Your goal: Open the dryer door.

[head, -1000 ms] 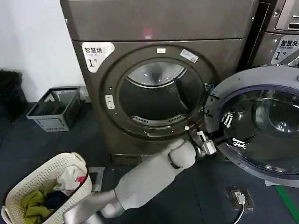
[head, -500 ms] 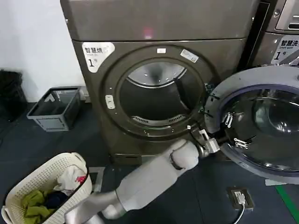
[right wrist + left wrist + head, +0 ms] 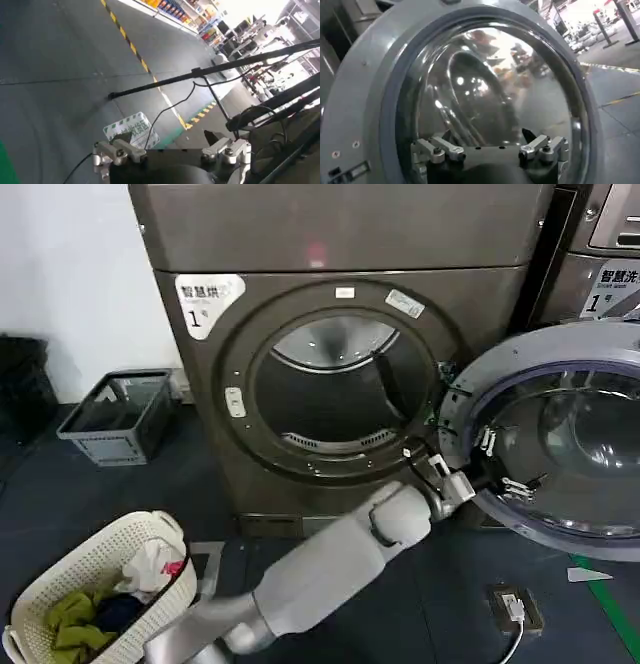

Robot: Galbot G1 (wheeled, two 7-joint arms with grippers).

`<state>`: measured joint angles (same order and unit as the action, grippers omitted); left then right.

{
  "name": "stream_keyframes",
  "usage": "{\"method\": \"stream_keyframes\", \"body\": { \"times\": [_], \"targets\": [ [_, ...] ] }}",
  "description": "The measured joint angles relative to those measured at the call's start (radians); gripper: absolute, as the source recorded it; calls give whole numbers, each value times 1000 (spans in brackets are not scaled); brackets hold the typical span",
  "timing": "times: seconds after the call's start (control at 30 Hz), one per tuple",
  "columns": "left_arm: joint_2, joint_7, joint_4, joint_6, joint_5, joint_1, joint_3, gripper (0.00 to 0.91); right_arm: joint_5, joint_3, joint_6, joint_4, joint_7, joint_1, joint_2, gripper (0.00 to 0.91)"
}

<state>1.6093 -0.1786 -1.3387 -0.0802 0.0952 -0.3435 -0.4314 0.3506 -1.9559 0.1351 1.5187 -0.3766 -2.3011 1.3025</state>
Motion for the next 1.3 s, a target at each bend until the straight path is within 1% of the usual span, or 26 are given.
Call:
{"method": "stream_keyframes", "body": {
  "times": [0.5,0.8,1.0,1.17,1.3],
  "targets": [
    [0,-3,2,19,-12,-1,8,907,-1,3,3,1,-1,3,-4,907],
    [-20,-18,-27,46,-25,-15,0,907,0,3,4,-1,-2,-1,-6,907],
    [-71,-49,-98,45,-17,-40,-27,907,1,2,6,1,-3,-2,-5,907],
    [-143,-76,-205,45,7,-65,-42,907,2,1,7,1,-3,-2,-5,907],
    [-217,-79,-298,36,30,-78,-50,907,3,-1,7,-1,-4,-1,-5,907]
  ]
}}
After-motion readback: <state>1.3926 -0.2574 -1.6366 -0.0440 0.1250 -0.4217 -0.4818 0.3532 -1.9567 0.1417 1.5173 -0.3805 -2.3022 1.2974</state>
